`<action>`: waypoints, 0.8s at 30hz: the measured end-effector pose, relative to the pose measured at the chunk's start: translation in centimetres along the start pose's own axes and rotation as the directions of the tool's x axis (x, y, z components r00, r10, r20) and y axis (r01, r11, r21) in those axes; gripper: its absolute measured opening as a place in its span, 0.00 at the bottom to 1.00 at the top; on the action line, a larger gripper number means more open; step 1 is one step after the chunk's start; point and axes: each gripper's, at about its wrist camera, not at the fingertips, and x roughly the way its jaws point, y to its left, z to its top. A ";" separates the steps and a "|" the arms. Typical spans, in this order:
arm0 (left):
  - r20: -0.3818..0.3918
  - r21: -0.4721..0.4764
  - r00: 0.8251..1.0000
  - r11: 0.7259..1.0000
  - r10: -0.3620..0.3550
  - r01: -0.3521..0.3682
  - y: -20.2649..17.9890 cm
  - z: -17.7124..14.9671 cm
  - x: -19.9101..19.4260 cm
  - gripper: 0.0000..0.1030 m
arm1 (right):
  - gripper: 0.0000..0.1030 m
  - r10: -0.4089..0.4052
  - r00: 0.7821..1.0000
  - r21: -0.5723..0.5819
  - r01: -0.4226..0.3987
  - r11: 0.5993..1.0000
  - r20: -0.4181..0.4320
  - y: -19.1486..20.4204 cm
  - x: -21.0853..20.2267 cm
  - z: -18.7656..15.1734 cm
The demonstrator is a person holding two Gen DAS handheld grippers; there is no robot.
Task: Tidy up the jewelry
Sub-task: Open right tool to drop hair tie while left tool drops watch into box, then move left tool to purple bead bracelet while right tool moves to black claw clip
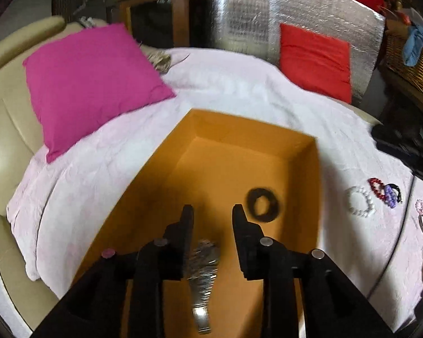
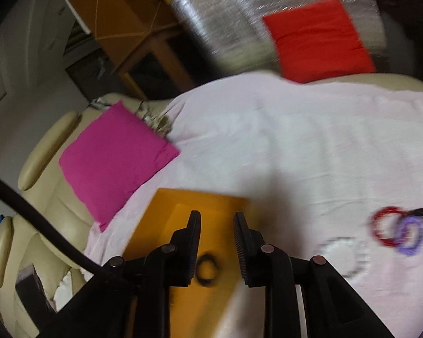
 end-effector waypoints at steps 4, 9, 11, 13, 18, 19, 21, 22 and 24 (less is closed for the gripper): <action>0.047 0.050 0.999 0.999 -0.021 0.019 -3.7 0.1 -0.8 0.32 | 0.26 -0.082 0.996 0.047 0.080 0.996 0.047 -6.1 -5.0 -0.5; 0.074 0.120 0.996 0.992 -0.056 0.047 -8.4 0.2 -0.6 0.43 | 0.26 -0.196 0.977 0.194 0.176 0.965 0.090 -15.9 -11.5 -1.8; 0.068 0.145 0.995 0.988 -0.069 0.059 -10.1 0.2 -0.2 0.43 | 0.26 -0.232 0.968 0.286 0.197 0.938 0.093 -20.3 -13.8 -2.5; 0.045 0.165 0.994 0.982 -0.102 0.093 -12.2 0.0 0.3 0.43 | 0.26 -0.229 0.970 0.364 0.184 0.913 0.086 -23.5 -15.3 -2.8; 0.004 0.198 0.988 0.968 -0.156 0.153 -16.4 -0.4 1.4 0.43 | 0.26 -0.248 0.968 0.445 0.208 0.871 0.032 -28.1 -16.3 -3.6; 0.000 0.204 0.985 0.964 -0.173 0.170 -17.2 -0.4 1.5 0.43 | 0.26 -0.252 0.968 0.460 0.217 0.861 0.016 -29.1 -16.5 -3.8; -0.002 0.218 0.978 0.955 -0.207 0.202 -18.6 -0.2 1.8 0.43 | 0.26 -0.260 0.965 0.483 0.228 0.845 0.000 -30.8 -17.1 -4.0; -0.001 0.228 0.975 0.949 -0.222 0.217 -19.4 -0.1 2.0 0.43 | 0.26 -0.266 0.964 0.487 0.235 0.841 -0.005 -31.2 -17.3 -4.1; -0.009 0.244 0.963 0.934 -0.268 0.262 -20.9 0.2 2.7 0.43 | 0.26 -0.284 0.959 0.490 0.251 0.835 -0.007 -31.9 -18.0 -4.5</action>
